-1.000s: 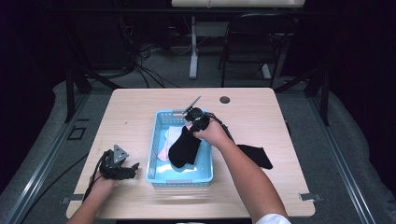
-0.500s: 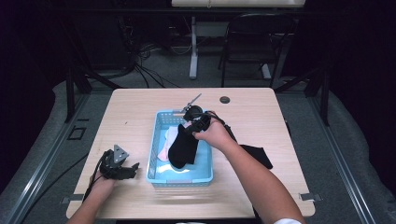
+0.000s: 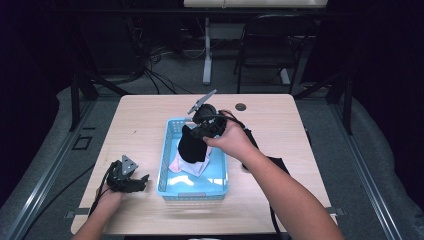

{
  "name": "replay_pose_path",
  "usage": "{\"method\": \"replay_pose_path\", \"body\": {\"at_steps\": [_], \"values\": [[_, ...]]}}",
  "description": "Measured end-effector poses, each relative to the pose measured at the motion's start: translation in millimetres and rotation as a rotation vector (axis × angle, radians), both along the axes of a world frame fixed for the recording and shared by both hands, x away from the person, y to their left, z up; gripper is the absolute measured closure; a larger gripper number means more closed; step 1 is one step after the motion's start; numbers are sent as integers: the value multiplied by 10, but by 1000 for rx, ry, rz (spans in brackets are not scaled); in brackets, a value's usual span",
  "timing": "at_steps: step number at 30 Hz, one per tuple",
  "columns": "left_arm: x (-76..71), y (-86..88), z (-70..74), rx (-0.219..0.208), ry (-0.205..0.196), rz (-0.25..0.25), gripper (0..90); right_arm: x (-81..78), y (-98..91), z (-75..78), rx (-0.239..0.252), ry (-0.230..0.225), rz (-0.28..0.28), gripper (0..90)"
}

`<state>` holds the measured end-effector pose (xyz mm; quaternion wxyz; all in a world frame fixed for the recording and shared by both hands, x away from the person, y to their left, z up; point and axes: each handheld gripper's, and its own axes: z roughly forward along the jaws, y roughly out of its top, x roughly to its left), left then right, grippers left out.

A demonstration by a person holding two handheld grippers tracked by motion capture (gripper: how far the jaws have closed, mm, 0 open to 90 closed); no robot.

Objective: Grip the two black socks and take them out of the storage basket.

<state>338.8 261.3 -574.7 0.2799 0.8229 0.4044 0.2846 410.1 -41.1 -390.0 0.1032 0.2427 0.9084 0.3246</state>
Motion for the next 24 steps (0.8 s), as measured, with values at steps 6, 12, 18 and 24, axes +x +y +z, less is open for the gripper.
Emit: {"method": "replay_pose_path", "body": {"at_steps": [6, 12, 18, 24], "values": [[-1, 1, 2, 0, 0, 0, 156, -39, -13, 99, 10, -5, 2, 869], [-1, 2, 3, 0, 1, 0, 156, -79, -35, 166, 23, -7, 10, 869], [-3, 1, 4, 0, 0, 0, 156, -130, -152, 257, 41, -14, 0, 869], [-3, -2, 2, 3, 1, -1, 156, -190, -391, 389, 68, -32, -30, 869]]}}
